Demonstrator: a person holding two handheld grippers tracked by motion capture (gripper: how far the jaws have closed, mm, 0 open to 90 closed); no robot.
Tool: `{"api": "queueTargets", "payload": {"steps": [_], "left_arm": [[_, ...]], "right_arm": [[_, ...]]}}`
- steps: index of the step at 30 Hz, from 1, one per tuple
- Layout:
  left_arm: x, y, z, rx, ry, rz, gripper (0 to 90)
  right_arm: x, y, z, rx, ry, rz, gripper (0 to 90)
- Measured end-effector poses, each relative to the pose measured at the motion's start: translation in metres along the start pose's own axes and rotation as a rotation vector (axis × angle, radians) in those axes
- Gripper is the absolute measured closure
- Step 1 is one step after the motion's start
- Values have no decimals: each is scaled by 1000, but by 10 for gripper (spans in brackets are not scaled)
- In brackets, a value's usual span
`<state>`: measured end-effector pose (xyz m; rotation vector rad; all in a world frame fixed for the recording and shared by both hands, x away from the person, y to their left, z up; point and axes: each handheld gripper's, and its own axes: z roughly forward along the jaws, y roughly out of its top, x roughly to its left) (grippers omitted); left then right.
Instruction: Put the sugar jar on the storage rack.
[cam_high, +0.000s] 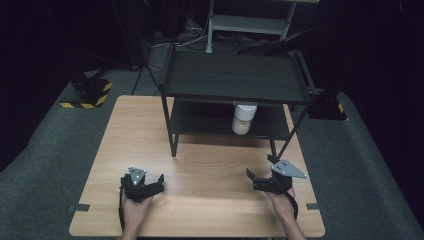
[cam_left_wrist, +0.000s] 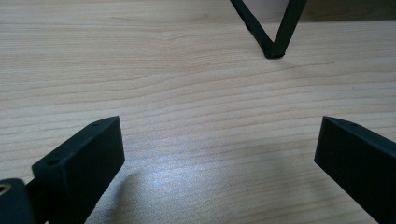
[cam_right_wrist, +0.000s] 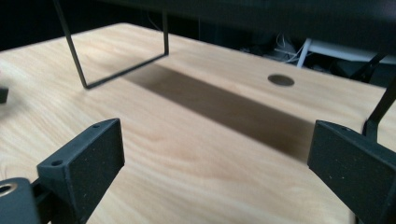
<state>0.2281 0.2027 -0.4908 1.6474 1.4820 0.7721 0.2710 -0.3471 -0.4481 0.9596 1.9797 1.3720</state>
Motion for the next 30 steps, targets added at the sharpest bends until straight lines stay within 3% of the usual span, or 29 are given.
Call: {"api": "queueTargets", "payload": {"steps": [14,30], "left_arm": [[0,1,0,5,0,5,18],[-1,1,0,8,1,5,18]], "right_arm": [[-12,-37,-3,85,-59,83,41],[-17,-54,-3,84,-69,148,43]]}}
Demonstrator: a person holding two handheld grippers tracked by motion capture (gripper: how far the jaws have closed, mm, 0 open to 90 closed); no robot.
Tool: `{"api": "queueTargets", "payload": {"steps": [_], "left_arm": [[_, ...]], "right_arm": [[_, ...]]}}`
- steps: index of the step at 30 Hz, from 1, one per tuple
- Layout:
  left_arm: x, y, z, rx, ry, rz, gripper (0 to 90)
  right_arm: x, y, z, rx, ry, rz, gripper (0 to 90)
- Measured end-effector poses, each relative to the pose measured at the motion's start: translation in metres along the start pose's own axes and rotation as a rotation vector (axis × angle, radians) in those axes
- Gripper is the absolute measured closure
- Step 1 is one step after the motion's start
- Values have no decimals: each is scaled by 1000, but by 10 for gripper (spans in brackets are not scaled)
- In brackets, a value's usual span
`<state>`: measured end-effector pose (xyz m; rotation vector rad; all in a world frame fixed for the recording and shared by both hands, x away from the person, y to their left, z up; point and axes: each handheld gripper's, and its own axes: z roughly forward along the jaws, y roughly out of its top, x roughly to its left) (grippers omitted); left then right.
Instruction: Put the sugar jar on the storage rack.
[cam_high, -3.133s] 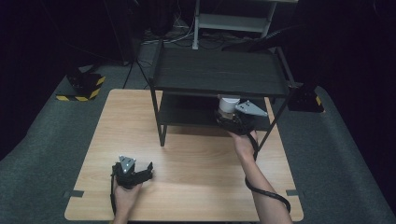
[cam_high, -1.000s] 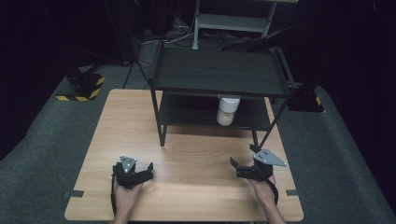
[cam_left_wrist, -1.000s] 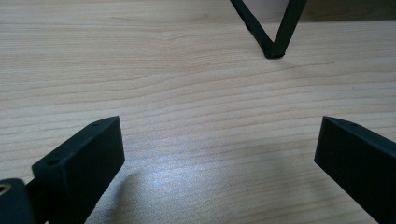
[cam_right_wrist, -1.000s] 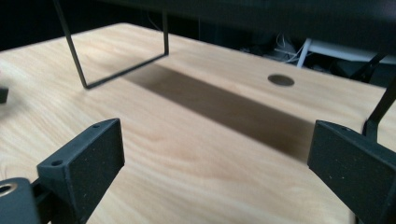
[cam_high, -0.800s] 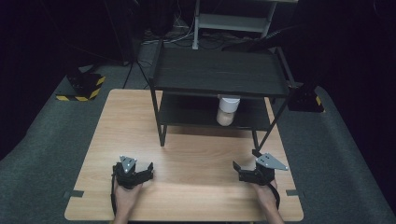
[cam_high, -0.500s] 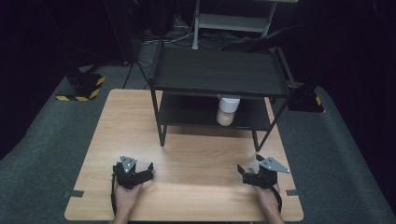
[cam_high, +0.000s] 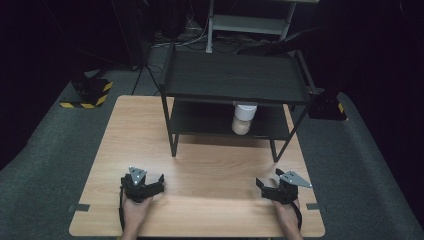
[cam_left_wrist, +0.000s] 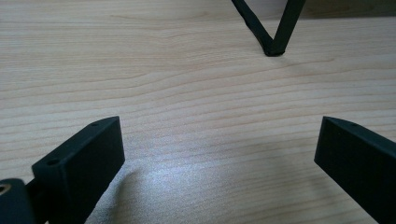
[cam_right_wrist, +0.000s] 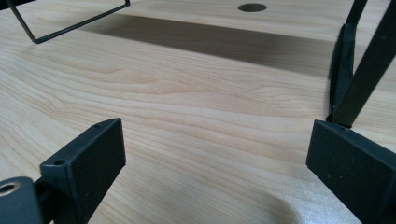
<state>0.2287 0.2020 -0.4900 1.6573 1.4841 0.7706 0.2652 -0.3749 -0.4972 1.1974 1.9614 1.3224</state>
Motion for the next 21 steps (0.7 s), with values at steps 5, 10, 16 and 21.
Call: {"api": "queueTargets", "payload": {"steps": [5,10,16,21], "left_arm": [[1,-1,-1,-6,-2,-6,18],[1,-1,-1,-7,-3,-8,18],[1,-1,-1,-5,-1,-7,18],[0,-1,0,-3,0,-5,18]], "right_arm": [[1,-5,-4,-19,-18,31,47],[4,-5,-4,-15,-28,10,47],[5,-6,-4,-17,-33,9,47],[6,-7,-4,-22,-37,7,45]]}}
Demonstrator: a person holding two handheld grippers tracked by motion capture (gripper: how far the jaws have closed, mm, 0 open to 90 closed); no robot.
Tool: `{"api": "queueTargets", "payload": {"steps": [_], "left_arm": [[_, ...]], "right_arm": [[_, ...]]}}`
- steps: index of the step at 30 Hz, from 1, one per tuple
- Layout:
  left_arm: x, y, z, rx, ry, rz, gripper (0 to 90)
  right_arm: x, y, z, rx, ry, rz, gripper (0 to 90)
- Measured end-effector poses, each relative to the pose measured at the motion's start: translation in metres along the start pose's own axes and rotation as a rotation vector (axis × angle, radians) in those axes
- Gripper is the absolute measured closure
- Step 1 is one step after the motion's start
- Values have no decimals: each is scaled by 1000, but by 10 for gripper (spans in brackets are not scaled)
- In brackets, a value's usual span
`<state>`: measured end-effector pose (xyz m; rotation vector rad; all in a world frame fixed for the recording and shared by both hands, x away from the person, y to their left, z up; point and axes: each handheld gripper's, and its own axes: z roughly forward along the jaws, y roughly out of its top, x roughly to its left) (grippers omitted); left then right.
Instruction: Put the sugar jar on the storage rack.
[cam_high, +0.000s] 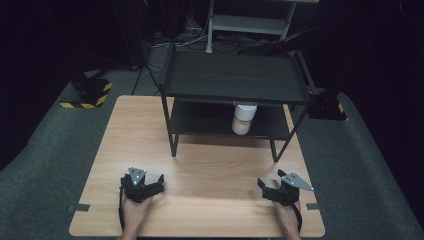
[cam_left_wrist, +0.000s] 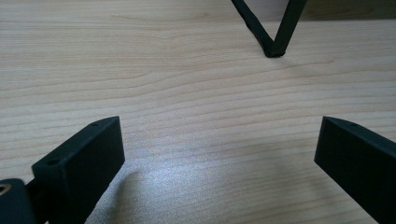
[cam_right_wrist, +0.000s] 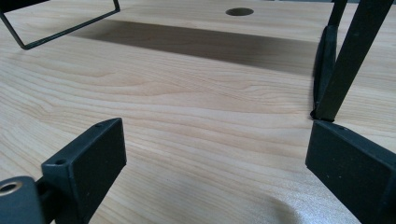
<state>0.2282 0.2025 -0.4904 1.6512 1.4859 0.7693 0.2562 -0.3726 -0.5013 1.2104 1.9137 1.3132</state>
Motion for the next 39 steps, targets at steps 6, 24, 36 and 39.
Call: {"api": "queueTargets", "payload": {"steps": [6,24,36,39], "left_arm": [[0,0,0,1,2,3,18],[-1,0,0,2,3,4,19],[-1,0,0,2,3,5,19],[-1,0,0,2,3,5,19]], "right_arm": [[0,0,0,-2,-1,-2,45],[2,0,1,6,-11,-5,45],[2,1,1,11,-12,-9,46],[2,1,1,10,-12,-8,46]]}}
